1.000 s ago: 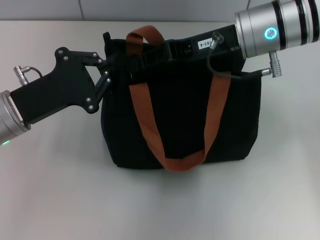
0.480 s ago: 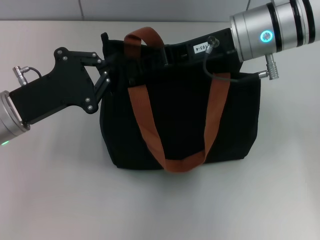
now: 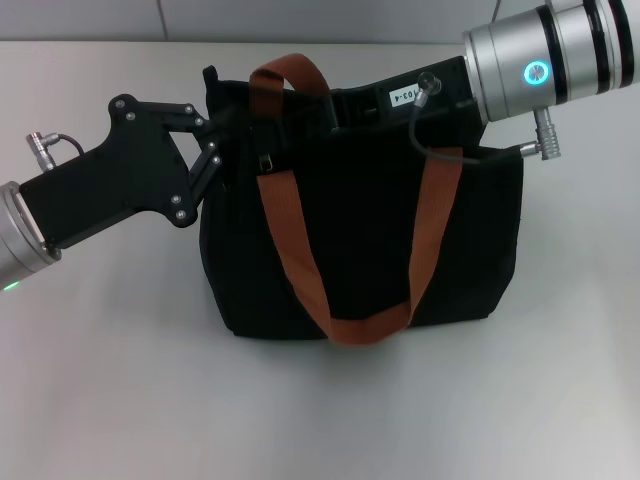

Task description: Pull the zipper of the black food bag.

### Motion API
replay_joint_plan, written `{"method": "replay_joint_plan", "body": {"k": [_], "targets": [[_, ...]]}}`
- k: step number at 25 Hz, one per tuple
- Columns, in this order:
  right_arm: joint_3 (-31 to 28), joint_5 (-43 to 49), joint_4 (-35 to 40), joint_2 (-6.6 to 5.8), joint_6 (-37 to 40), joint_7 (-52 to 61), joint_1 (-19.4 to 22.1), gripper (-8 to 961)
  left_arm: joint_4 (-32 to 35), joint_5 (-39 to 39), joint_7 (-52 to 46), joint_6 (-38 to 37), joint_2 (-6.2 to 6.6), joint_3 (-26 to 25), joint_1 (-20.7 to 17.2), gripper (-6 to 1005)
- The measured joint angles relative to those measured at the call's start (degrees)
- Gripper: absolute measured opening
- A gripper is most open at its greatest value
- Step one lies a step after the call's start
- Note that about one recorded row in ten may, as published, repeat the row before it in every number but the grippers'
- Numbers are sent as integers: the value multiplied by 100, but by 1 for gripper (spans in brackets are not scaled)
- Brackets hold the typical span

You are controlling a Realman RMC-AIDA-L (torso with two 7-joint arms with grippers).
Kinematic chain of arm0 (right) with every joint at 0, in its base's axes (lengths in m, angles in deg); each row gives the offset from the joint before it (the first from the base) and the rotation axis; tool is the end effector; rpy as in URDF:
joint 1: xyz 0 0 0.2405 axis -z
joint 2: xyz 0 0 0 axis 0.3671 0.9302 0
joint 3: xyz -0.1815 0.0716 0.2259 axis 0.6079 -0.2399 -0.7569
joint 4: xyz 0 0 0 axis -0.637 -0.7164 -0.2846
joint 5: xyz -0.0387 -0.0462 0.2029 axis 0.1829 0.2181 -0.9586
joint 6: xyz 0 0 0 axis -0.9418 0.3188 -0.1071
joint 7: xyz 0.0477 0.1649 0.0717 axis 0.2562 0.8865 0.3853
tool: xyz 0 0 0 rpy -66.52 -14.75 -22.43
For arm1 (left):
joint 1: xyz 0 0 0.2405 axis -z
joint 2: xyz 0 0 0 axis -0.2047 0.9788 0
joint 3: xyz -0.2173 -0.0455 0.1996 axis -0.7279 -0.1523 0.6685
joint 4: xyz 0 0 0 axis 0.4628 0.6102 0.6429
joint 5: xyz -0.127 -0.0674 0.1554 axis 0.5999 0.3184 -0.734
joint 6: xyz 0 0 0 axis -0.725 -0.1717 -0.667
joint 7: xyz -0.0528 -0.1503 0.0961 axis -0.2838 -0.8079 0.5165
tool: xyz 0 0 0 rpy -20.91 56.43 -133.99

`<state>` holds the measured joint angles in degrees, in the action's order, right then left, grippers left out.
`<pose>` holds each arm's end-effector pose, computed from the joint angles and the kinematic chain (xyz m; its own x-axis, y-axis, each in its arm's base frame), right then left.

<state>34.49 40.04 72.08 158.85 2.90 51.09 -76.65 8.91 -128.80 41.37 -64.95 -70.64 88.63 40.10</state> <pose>0.0988 0.4208 -0.1023 0.5941 -0.7690 -0.2361 -0.7031 -0.6390 0.3121 -0.2589 0.3390 -0.0338 0.6881 -0.4526 0.5672 0.0243 -0.7669 -0.6413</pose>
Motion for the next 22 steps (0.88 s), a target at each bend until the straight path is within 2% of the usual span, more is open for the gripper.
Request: {"method": "replay_joint_plan", "body": {"k": [10,22], "targets": [[100,13,101,9,10,17,3,8,1,7,-8,-45,3,-9,-10,37],[143,287,620,22,-9,414,141,-2,-68,71,38,-47,9,-24,-52,38]]}}
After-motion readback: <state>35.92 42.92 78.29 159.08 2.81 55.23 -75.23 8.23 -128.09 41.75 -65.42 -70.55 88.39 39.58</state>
